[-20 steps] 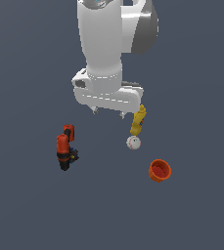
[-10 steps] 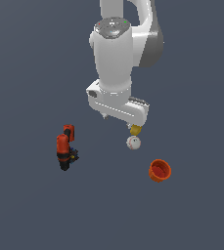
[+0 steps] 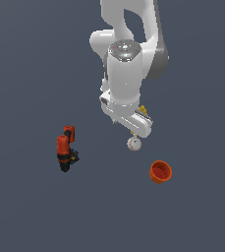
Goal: Pick up a designated object from a clutter of objects.
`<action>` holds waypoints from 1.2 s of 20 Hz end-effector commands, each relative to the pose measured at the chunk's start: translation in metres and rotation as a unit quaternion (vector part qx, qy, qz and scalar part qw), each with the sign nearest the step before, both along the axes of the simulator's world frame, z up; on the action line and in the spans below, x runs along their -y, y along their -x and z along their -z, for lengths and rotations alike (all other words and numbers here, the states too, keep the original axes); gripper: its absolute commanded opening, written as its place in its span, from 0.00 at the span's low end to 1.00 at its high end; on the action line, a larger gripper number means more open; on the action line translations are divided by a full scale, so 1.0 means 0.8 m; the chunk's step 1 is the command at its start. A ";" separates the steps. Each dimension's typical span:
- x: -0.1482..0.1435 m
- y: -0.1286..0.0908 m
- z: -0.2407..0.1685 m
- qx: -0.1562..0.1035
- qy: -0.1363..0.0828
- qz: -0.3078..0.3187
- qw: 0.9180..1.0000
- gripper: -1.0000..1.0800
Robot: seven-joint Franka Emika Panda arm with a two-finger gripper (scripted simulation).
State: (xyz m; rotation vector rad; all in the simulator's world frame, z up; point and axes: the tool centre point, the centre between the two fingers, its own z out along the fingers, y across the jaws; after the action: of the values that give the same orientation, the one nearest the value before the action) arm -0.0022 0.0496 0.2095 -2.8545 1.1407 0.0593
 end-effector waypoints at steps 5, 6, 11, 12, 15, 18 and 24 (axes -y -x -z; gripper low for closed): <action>-0.021 0.005 0.030 -0.008 0.002 0.080 0.997 0.96; -0.024 0.006 0.035 -0.009 0.003 0.092 0.996 0.96; -0.038 0.011 0.057 -0.014 0.007 0.152 0.988 0.96; -0.041 0.012 0.062 -0.015 0.008 0.164 0.986 0.96; -0.049 0.015 0.074 -0.017 0.012 0.201 0.979 0.96; -0.056 0.019 0.087 -0.018 0.016 0.237 0.971 0.96; -0.068 0.027 0.110 -0.017 0.025 0.307 0.951 0.96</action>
State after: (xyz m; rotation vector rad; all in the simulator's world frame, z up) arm -0.0222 0.1015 0.1258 -2.4392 1.9469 0.0536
